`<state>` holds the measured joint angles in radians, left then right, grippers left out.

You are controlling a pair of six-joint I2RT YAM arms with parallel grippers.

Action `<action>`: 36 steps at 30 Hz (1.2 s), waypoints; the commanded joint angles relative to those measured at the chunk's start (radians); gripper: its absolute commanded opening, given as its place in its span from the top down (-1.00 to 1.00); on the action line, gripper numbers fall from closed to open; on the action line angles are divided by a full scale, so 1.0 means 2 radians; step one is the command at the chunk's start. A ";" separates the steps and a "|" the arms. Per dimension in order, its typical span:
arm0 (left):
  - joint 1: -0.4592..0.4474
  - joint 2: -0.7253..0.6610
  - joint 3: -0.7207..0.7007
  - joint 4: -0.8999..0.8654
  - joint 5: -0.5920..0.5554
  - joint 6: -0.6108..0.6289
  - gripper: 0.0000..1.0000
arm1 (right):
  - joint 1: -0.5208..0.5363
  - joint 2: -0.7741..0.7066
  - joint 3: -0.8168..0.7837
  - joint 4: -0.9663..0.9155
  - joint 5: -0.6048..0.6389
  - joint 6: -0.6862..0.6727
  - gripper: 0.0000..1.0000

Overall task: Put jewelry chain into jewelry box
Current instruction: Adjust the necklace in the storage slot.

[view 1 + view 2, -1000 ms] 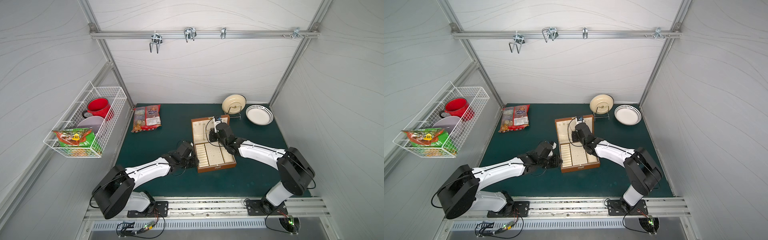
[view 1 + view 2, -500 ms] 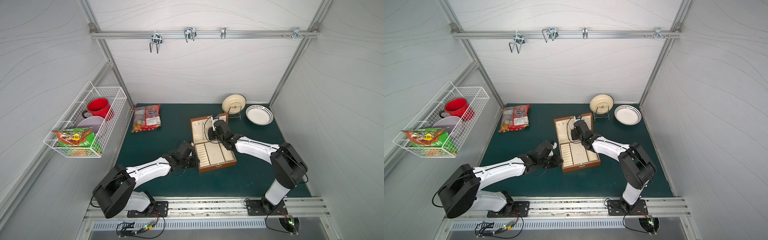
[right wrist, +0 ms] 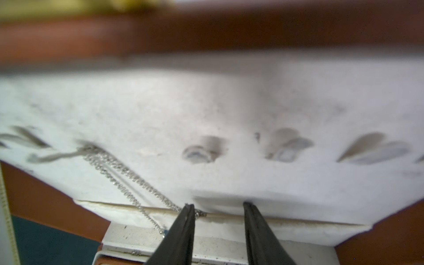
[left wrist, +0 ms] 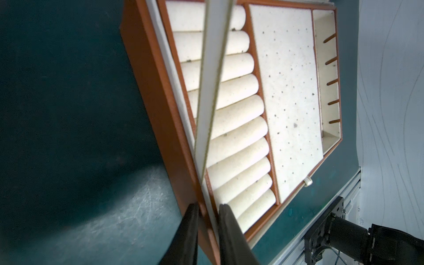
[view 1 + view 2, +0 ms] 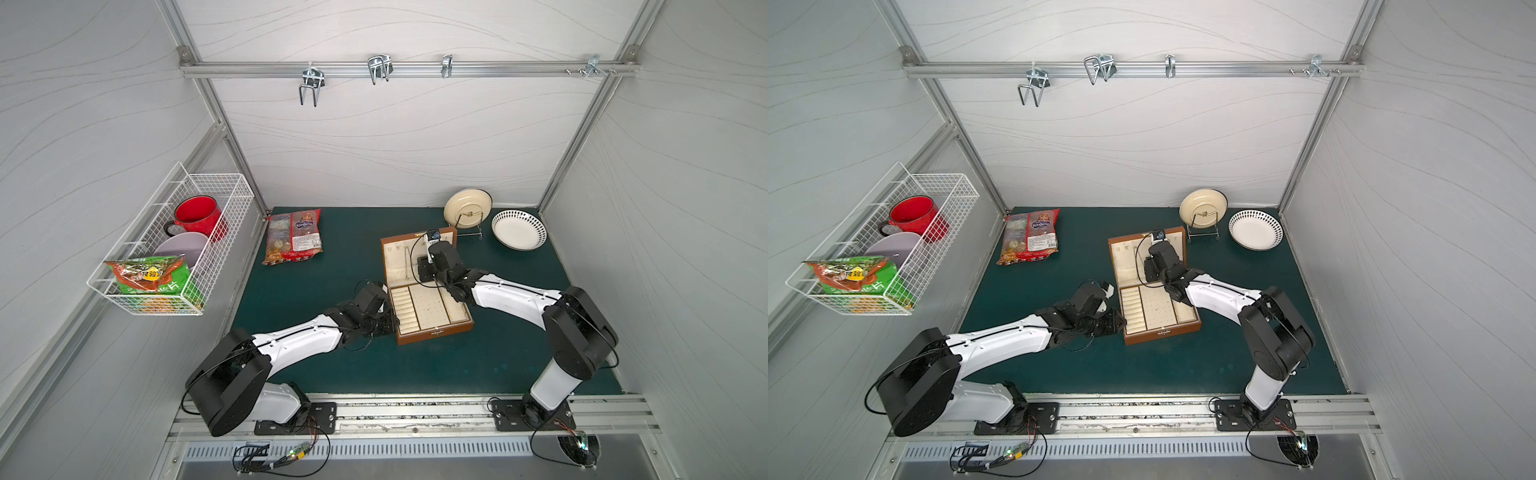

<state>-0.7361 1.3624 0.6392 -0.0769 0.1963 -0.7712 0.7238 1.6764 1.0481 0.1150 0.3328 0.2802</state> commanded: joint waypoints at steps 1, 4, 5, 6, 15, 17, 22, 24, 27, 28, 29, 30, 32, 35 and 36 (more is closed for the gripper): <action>-0.003 0.014 0.000 -0.010 0.001 0.003 0.60 | -0.006 -0.028 -0.006 -0.020 0.018 0.003 0.18; -0.003 0.014 0.001 -0.011 0.000 0.004 0.60 | -0.010 -0.039 0.003 -0.047 0.019 0.031 0.22; -0.003 0.014 0.001 -0.012 -0.001 0.005 0.61 | -0.011 -0.043 0.010 -0.070 0.027 0.047 0.23; -0.003 0.014 0.001 -0.012 -0.001 0.006 0.61 | -0.011 -0.047 0.022 -0.094 0.040 0.078 0.26; -0.002 0.014 -0.001 -0.009 -0.002 0.014 0.61 | -0.023 -0.063 0.080 -0.262 -0.039 0.305 0.27; -0.003 0.014 -0.002 -0.006 0.001 0.015 0.61 | -0.029 -0.068 0.066 -0.260 -0.067 0.367 0.25; -0.003 0.014 0.001 -0.009 -0.001 0.022 0.61 | -0.031 -0.074 0.040 -0.224 -0.095 0.476 0.00; -0.003 0.014 0.002 -0.014 -0.003 0.022 0.61 | -0.031 -0.071 0.039 -0.219 -0.092 0.506 -0.03; -0.003 0.012 -0.001 -0.011 -0.001 0.022 0.61 | -0.033 -0.058 0.039 -0.207 -0.094 0.547 -0.03; -0.003 0.012 -0.002 -0.009 -0.001 0.023 0.61 | -0.034 -0.054 0.039 -0.203 -0.092 0.559 -0.03; -0.004 0.012 -0.002 -0.008 0.000 0.022 0.61 | -0.034 -0.048 0.041 -0.197 -0.089 0.569 -0.02; -0.003 0.012 -0.003 -0.007 0.000 0.022 0.61 | -0.033 -0.039 0.043 -0.195 -0.088 0.580 -0.02; -0.003 0.013 -0.005 -0.004 0.002 0.022 0.61 | -0.034 -0.022 0.048 -0.195 -0.088 0.602 -0.02; -0.004 0.014 -0.009 0.001 0.005 0.022 0.61 | -0.034 0.000 0.057 -0.186 -0.087 0.621 -0.01; -0.004 0.014 -0.010 0.004 0.006 0.022 0.61 | -0.034 0.006 0.065 -0.187 -0.085 0.622 -0.01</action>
<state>-0.7361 1.3628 0.6380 -0.0723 0.1982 -0.7547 0.6605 1.6485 1.1393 -0.2749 0.1558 1.4521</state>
